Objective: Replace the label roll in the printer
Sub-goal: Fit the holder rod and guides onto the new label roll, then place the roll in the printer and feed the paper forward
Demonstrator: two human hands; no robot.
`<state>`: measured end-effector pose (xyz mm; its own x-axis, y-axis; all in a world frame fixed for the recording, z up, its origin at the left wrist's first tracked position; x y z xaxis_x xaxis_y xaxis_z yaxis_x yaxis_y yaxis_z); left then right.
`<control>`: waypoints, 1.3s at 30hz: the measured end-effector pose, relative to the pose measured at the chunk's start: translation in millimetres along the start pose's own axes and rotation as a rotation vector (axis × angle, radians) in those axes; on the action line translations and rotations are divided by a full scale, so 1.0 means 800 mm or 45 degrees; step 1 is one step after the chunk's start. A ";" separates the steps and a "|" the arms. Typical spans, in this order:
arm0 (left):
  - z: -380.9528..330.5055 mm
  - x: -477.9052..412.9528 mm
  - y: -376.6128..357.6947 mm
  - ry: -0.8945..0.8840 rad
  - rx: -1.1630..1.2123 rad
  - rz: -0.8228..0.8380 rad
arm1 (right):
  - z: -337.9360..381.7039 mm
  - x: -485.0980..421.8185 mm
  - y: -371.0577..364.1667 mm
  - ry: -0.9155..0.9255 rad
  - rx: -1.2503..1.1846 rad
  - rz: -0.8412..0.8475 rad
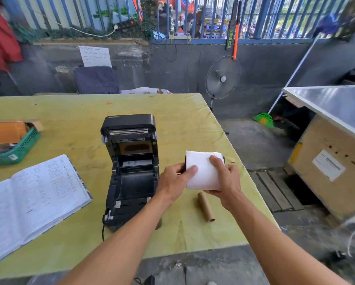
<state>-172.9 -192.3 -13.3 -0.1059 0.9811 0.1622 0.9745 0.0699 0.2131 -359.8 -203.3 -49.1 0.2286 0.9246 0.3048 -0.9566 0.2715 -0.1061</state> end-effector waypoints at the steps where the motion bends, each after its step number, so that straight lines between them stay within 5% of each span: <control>1: -0.002 0.006 0.005 -0.049 -0.125 -0.039 | -0.003 0.004 -0.002 -0.004 0.010 0.007; 9: 0.007 0.025 0.056 -0.049 -0.146 -0.236 | 0.003 0.026 -0.052 0.115 0.012 0.300; 23: -0.007 0.052 0.113 -0.021 -0.327 -0.518 | 0.027 0.030 -0.108 0.374 0.497 0.448; 39: 0.044 0.046 0.248 -0.033 -0.358 -0.427 | -0.021 0.099 -0.231 0.506 0.517 0.471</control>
<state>23.9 -136.0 1.0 -0.3989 0.9169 0.0155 0.7947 0.3372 0.5047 -161.6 -175.8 -21.0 -0.1518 0.9865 -0.0622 -0.9589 -0.1317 0.2514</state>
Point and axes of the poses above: each hand's wrist, its own x-axis away from the middle knuckle, its own y-axis out of the back of the hand, z = x × y, the point moved 10 cm from there along -x, towards the middle knuckle, and after that the axes turned 6 degrees about y, right-handed, at the moved point
